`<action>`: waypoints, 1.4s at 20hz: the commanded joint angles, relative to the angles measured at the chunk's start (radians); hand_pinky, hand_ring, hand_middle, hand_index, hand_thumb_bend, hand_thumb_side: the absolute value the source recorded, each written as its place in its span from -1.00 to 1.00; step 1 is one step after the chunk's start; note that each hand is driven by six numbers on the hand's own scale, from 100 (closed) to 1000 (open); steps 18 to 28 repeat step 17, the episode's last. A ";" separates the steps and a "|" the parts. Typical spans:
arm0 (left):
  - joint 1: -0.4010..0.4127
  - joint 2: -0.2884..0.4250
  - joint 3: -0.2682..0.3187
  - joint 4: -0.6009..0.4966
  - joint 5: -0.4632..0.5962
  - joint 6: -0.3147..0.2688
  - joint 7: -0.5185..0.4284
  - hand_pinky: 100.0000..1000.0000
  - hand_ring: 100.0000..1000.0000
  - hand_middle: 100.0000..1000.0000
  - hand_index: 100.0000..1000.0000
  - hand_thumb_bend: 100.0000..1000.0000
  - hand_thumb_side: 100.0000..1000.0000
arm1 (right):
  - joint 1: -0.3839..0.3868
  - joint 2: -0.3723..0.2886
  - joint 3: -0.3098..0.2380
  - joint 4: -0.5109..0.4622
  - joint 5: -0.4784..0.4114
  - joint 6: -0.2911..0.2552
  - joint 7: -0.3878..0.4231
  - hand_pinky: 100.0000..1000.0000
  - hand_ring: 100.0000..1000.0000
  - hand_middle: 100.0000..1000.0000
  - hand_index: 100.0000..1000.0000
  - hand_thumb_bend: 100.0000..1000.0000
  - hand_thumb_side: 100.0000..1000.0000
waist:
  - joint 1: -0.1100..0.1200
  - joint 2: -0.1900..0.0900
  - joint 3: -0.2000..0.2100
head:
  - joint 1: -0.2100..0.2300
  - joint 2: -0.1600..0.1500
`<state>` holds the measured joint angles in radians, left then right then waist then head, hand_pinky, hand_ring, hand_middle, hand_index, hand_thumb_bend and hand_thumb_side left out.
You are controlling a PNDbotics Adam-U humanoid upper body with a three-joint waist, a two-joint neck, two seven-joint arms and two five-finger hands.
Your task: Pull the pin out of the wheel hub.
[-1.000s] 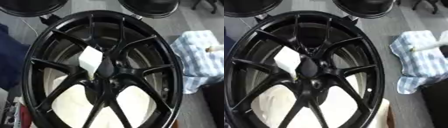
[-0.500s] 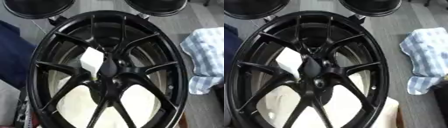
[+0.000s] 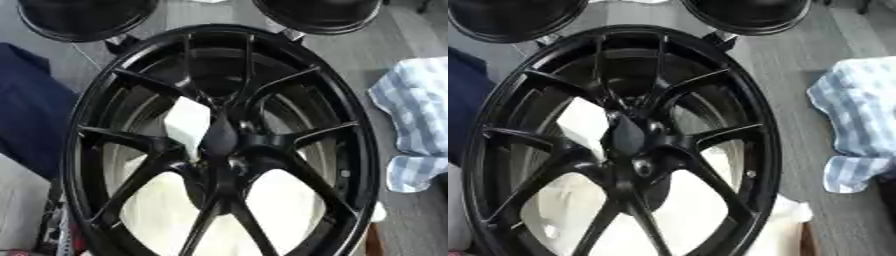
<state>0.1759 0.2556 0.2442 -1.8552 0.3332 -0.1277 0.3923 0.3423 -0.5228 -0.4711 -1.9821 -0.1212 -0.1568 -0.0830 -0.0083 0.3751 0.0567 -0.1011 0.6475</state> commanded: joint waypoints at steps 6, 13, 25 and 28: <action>0.000 0.013 -0.001 -0.019 0.000 0.000 -0.009 0.61 0.14 0.12 0.53 -1.00 0.92 | -0.032 0.003 0.036 -0.018 -0.086 -0.105 -0.038 0.73 0.52 0.46 0.23 -0.52 -0.62 | -0.003 -0.023 -0.004 | 0.006 -0.017; -0.004 0.013 -0.010 -0.035 -0.006 0.002 -0.016 0.61 0.13 0.12 0.53 -1.00 0.90 | -0.105 0.047 0.113 -0.018 -0.184 -0.166 0.005 0.68 0.39 0.31 0.09 -0.89 -0.47 | -0.002 -0.022 0.001 | 0.008 -0.019; -0.008 0.012 -0.014 -0.044 -0.011 0.002 -0.017 0.61 0.13 0.12 0.52 -1.00 0.89 | -0.140 0.087 0.146 -0.018 -0.205 -0.166 0.045 0.70 0.38 0.28 0.06 -0.93 -0.45 | -0.001 -0.021 0.002 | 0.015 -0.019; -0.008 0.012 -0.014 -0.044 -0.011 0.002 -0.017 0.61 0.13 0.12 0.52 -1.00 0.89 | -0.140 0.087 0.146 -0.018 -0.205 -0.166 0.045 0.70 0.38 0.28 0.06 -0.93 -0.45 | -0.001 -0.021 0.002 | 0.015 -0.019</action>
